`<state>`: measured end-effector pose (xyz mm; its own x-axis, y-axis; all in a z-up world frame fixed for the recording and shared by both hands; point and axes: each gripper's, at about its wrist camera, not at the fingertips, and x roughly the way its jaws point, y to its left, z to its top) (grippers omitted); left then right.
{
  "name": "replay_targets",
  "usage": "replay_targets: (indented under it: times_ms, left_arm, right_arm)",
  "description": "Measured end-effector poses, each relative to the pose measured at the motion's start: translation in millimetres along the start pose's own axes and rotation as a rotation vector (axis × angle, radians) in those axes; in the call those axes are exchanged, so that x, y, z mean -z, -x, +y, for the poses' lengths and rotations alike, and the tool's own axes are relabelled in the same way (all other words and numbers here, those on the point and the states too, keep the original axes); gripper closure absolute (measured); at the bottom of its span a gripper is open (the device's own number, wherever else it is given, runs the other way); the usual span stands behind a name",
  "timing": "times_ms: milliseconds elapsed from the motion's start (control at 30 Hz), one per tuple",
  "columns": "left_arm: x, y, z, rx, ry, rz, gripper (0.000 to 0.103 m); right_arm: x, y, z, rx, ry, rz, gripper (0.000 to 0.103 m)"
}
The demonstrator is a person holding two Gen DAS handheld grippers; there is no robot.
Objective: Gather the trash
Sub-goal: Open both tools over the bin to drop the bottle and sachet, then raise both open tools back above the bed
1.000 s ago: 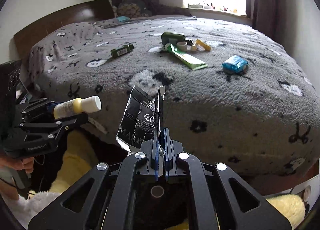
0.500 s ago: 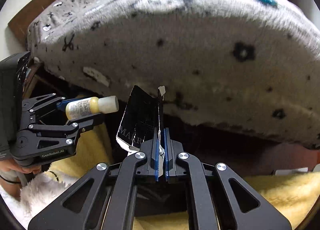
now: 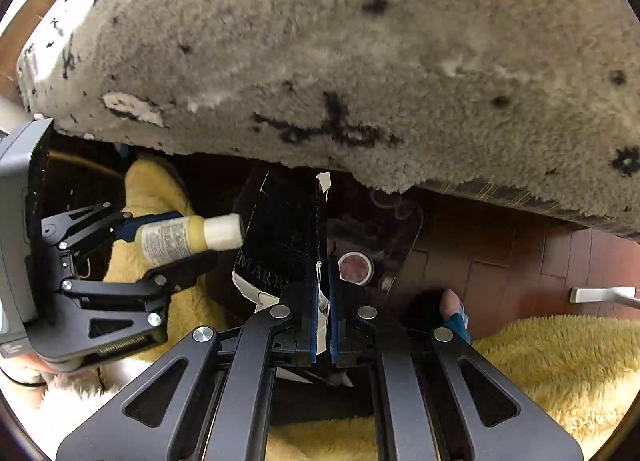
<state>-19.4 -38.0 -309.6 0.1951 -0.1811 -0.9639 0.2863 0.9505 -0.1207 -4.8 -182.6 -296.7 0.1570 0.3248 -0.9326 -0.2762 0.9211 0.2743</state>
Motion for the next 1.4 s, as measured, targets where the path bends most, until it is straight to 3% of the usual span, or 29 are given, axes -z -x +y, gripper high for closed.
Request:
replay_targets:
  times_ms: [333,467,633,767,833,1000,1167,1400]
  left_arm:
    - [3,-3,7,0.018,0.008,0.019,0.054]
    - [0,0,13,0.016,0.007,0.005,0.045]
    - [-2,11,13,0.002,0.003,-0.02,0.043]
    - [-4,25,8,-0.011,0.003,-0.048,0.04]
    - [-6,34,6,-0.02,0.002,-0.07,0.035]
    - [-13,67,7,-0.042,-0.002,-0.159,0.022]
    - [-20,109,16,-0.054,-0.003,-0.264,0.016]
    - [-50,150,21,-0.103,-0.024,-0.377,0.016]
  right_arm:
    - [-3,-6,-2,-0.009,0.0,0.004,0.093]
    - [-5,1,-4,-0.007,-0.005,-0.011,0.093]
    - [-4,10,-9,-0.021,-0.016,-0.041,0.062]
    - [-4,22,-16,-0.022,-0.03,-0.073,0.053]
    - [-5,35,-20,-0.003,-0.034,-0.11,0.037]
    - [-10,83,-28,0.078,-0.025,-0.251,0.019]
    - [-18,128,-42,0.146,-0.041,-0.378,0.017]
    - [-46,164,-66,0.232,-0.077,-0.488,0.017]
